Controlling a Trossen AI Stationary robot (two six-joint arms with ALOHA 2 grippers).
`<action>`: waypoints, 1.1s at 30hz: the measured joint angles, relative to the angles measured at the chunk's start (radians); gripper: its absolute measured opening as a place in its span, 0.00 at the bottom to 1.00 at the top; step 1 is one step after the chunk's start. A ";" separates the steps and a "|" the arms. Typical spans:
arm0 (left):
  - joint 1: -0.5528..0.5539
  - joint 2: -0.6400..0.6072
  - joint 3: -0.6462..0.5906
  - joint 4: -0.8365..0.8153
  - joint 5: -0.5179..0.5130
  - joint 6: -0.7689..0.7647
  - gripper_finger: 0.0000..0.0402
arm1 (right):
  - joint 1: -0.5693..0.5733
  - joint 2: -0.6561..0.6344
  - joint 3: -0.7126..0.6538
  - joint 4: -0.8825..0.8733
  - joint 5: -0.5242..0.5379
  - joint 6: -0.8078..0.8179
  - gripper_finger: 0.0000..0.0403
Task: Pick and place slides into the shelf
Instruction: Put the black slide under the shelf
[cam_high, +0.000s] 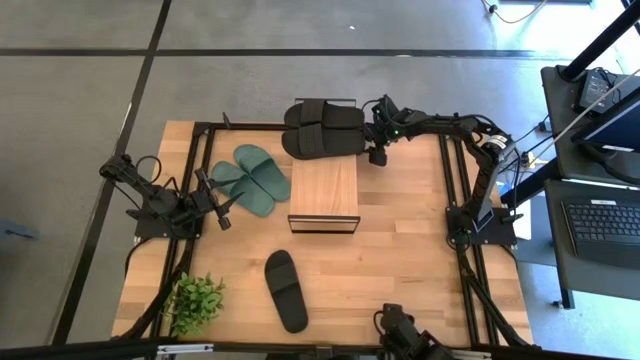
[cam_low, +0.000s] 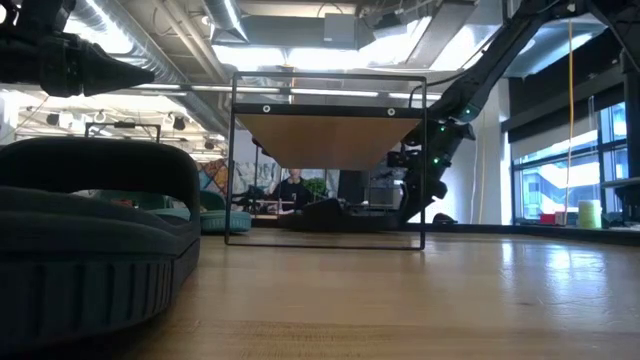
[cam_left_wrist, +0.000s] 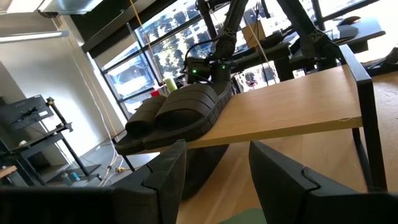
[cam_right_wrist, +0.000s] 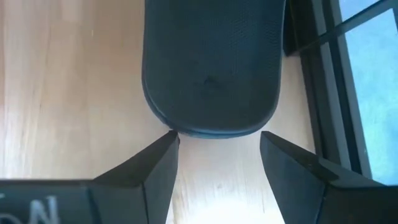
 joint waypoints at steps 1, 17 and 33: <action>0.000 0.000 0.000 0.000 0.000 0.000 0.42 | 0.001 0.000 0.000 0.003 -0.004 0.000 0.56; 0.000 0.000 0.000 0.000 0.000 -0.001 0.42 | 0.008 0.001 0.000 0.038 -0.035 0.006 0.56; 0.000 0.000 0.000 0.000 0.000 -0.002 0.42 | -0.013 -0.001 0.000 -0.083 -0.032 0.039 0.56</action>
